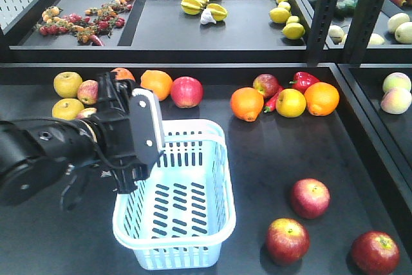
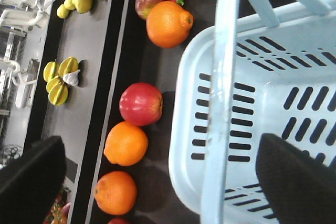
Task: Pick three apples into basket with both arms
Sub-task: 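Open the left gripper, release the handle and withdraw the left arm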
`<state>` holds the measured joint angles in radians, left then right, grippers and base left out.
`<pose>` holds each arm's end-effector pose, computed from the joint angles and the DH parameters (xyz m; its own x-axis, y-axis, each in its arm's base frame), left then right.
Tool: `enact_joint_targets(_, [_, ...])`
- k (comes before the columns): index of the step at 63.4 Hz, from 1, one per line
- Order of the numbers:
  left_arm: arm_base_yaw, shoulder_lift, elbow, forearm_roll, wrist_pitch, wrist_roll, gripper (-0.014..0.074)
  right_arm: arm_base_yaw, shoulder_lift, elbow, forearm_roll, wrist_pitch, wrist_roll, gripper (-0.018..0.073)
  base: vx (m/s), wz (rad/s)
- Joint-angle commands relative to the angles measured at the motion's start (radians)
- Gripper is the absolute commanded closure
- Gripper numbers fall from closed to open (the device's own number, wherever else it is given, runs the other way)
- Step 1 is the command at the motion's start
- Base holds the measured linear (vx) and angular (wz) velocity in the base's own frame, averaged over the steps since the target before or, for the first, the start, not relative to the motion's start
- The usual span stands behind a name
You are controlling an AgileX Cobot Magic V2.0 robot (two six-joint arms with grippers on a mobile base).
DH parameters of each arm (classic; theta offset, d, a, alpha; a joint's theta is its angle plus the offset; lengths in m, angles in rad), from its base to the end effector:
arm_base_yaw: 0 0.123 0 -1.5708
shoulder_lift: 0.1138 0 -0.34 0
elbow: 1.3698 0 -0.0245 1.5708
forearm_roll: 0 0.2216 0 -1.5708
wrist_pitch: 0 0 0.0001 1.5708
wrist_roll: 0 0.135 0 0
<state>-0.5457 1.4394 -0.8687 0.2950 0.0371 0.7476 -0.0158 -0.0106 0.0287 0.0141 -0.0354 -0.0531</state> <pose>0.2732 -0.1642 0.3146 0.2276 0.8721 -0.4331 0.6238 0.2110 0.7526 0.0155 -0.0003 0.2117 0.1036 -0.0406 -0.9938 0.0204 0.9990 -0.0387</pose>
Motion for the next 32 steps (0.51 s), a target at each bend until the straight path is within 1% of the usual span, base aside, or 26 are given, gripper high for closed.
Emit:
enact_joint_targets(1, [-0.004,-0.091,-0.024,-0.054,-0.009,-0.064,-0.0088,-0.005,-0.010,0.015,-0.006,-0.074,-0.001,0.0566,0.00,0.00])
enact_joint_targets(10, [-0.003,-0.173,-0.024,-0.134,0.094,-0.202,-0.0068,-0.005,-0.010,0.015,-0.006,-0.074,-0.001,0.0566,0.00,0.00])
enact_joint_targets(14, [-0.001,-0.207,-0.024,-0.136,0.151,-0.273,-0.0051,-0.005,-0.010,0.015,-0.006,-0.074,-0.001,0.0566,0.00,0.00])
enact_joint_targets(20, [-0.001,-0.249,-0.024,-0.130,0.205,-0.357,-0.0022,-0.005,-0.010,0.015,-0.006,-0.074,-0.001,0.0566,0.00,0.00])
enact_joint_targets(26, [0.000,-0.290,-0.024,-0.129,0.221,-0.419,-0.0003,-0.005,-0.010,0.015,-0.006,-0.074,-0.001,0.0566,0.00,0.00])
enact_joint_targets(32, [0.029,-0.323,-0.024,-0.129,0.234,-0.476,0.0004,-0.005,-0.010,0.015,-0.006,-0.074,-0.001,0.0566,0.00,0.00])
